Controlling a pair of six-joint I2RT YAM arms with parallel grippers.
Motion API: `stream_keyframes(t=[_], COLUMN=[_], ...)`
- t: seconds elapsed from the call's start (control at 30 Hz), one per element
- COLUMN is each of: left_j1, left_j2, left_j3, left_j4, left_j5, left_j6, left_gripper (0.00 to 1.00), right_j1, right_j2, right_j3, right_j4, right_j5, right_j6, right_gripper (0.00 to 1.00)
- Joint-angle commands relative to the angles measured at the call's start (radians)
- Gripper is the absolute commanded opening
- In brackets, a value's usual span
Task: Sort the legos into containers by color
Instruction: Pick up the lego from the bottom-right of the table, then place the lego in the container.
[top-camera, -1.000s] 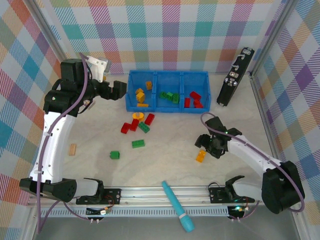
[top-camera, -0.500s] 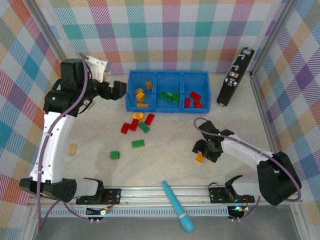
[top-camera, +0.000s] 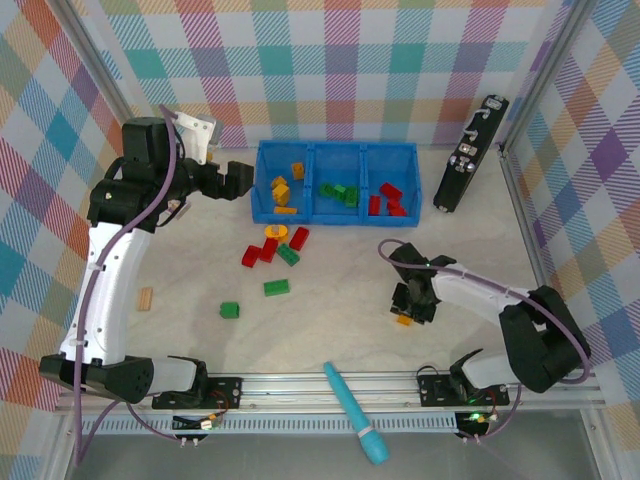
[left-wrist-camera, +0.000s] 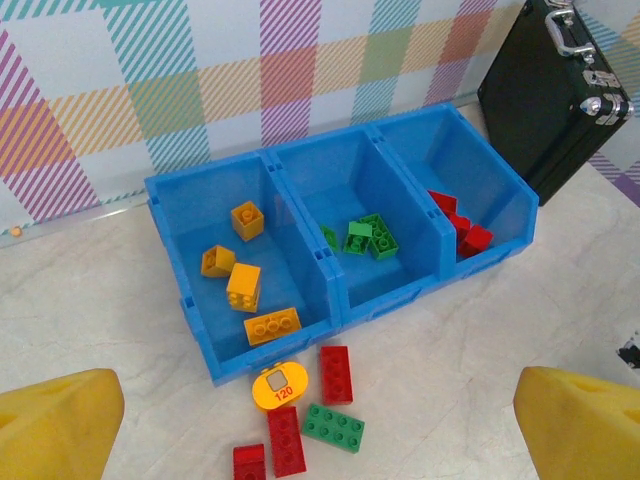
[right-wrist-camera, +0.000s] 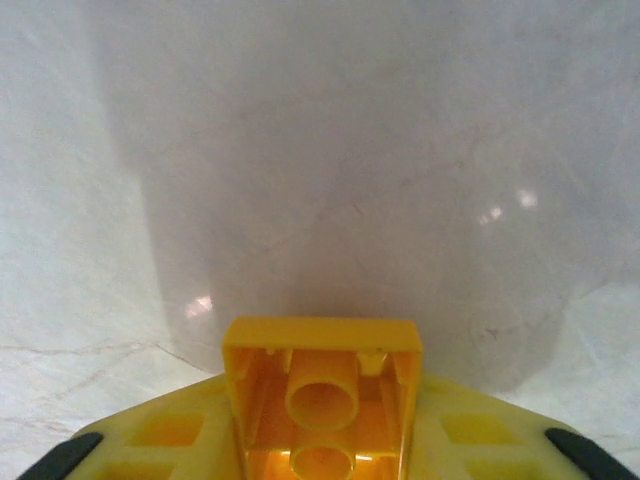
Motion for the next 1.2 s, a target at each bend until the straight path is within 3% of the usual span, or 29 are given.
stream_keyframes(t=[0.0,0.27,0.5,0.67,0.8,0.9,1.17], left_j1=[-0.015,-0.014,-0.014,-0.014,-0.014,-0.014,-0.014], left_j2=[0.001,-0.017,-0.033,-0.037,-0.043,-0.041,-0.018], left_j3=[0.024,0.006,-0.015,-0.032,-0.045,-0.053,-0.039], left_j4=[0.002,0.001,0.011,0.02,0.03,0.038,0.029], left_j5=[0.007,-0.029,-0.04,-0.04,-0.035,-0.02,-0.015], left_j6=[-0.004,0.021,0.025,0.02,0.015,0.014,0.008], left_gripper=[1.0,1.0,1.0,1.0,1.0,1.0,1.0], right_j1=[0.007,0.007,0.032,0.085,0.116,0.136,0.178], right_j2=[0.043,0.303,0.631,0.846,1.026,1.109,1.214], right_j3=[0.127,0.684,1.23,1.518,1.756,1.84,1.836], right_j4=[-0.012,0.006,0.126,0.225,0.193,0.203,0.26], right_j5=[0.07,0.147,0.03,-0.003,-0.029,-0.052,-0.046], right_j6=[-0.099,-0.481,-0.713,-0.849,-0.896,-0.939,-1.077], right_gripper=[0.34,0.3,0.29,0.29,0.29,0.29,0.33])
